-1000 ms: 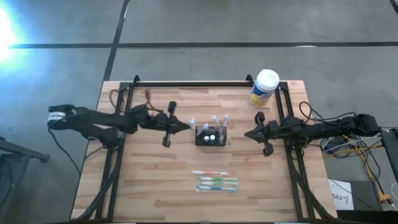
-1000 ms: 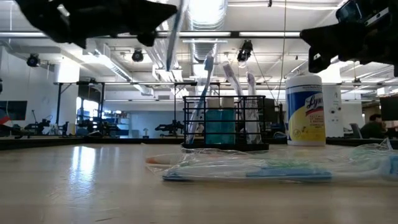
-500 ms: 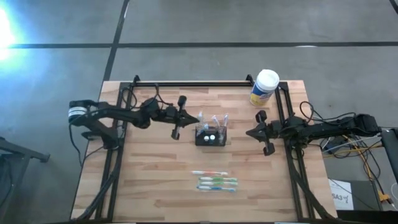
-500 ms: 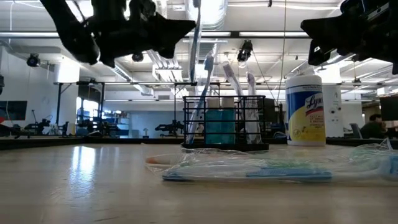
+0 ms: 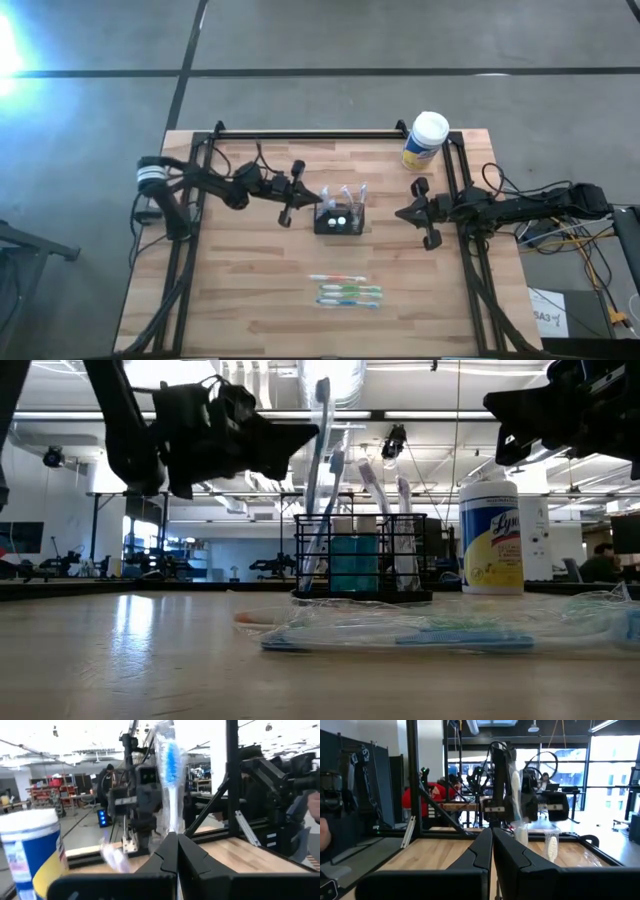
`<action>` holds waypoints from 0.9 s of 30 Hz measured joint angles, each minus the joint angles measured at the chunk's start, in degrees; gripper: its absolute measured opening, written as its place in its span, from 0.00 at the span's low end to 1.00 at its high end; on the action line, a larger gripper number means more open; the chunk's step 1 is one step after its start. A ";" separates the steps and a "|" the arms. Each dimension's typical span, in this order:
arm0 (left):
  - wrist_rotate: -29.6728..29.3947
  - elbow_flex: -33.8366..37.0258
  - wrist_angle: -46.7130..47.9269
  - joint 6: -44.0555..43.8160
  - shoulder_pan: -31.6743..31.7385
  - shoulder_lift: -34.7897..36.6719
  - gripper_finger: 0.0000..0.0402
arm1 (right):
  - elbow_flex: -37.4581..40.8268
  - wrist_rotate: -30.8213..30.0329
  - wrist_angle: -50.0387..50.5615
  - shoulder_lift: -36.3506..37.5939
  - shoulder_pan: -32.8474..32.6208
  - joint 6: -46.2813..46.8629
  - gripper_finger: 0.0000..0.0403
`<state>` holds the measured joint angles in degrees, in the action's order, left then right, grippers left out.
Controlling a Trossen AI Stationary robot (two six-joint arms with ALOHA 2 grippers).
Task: Pick & Place toothbrushing station
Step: Put the bottom blue toothbrush into the wire organizer
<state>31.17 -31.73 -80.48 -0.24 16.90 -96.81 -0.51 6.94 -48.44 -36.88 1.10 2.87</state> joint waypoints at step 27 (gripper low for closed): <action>-1.84 2.12 -8.01 -3.24 2.04 -9.02 0.09 | -0.22 -0.04 -0.35 0.04 0.02 -2.92 0.03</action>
<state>29.33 -29.61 -88.49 -3.49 18.94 -105.82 -0.73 6.90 -48.80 -36.84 1.13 -0.05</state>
